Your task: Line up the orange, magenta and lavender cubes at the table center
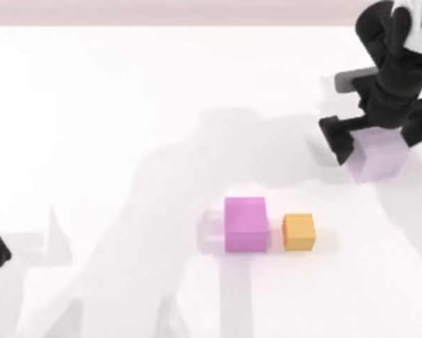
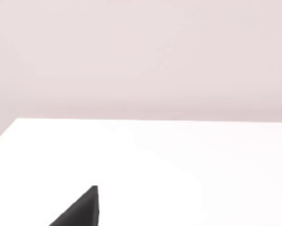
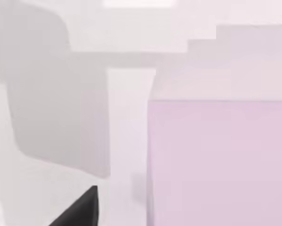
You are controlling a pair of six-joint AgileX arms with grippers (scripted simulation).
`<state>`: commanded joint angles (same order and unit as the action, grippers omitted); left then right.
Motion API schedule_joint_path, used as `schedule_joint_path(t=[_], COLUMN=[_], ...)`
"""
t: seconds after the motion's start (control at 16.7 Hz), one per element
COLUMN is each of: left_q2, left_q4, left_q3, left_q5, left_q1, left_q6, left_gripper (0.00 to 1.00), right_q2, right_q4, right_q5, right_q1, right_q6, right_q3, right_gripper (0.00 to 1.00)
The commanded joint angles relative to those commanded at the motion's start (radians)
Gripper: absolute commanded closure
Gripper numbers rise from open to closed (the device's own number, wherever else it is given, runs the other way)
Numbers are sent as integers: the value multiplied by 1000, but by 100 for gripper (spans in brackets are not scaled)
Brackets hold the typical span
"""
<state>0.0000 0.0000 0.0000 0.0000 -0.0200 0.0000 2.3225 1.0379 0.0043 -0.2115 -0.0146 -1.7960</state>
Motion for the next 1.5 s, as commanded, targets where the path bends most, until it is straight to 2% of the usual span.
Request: schedule_joint_path(t=[0.36,1.14,1.5], left_q2=[0,0,0], left_q4=[0,0,0], left_q3=[0,0,0], left_q5=[0,0,0], left_q1=[0,0,0], left_q6=[0,0,0], left_gripper=[0,0,0], right_q2=[11,11,11], right_q4=[-34,-34,-34], right_q5=[0,0,0], right_q1=[-1,-1,-1], right_q6=[1,1,1], right_q3=[29,29,29], right_gripper=[0,98,100])
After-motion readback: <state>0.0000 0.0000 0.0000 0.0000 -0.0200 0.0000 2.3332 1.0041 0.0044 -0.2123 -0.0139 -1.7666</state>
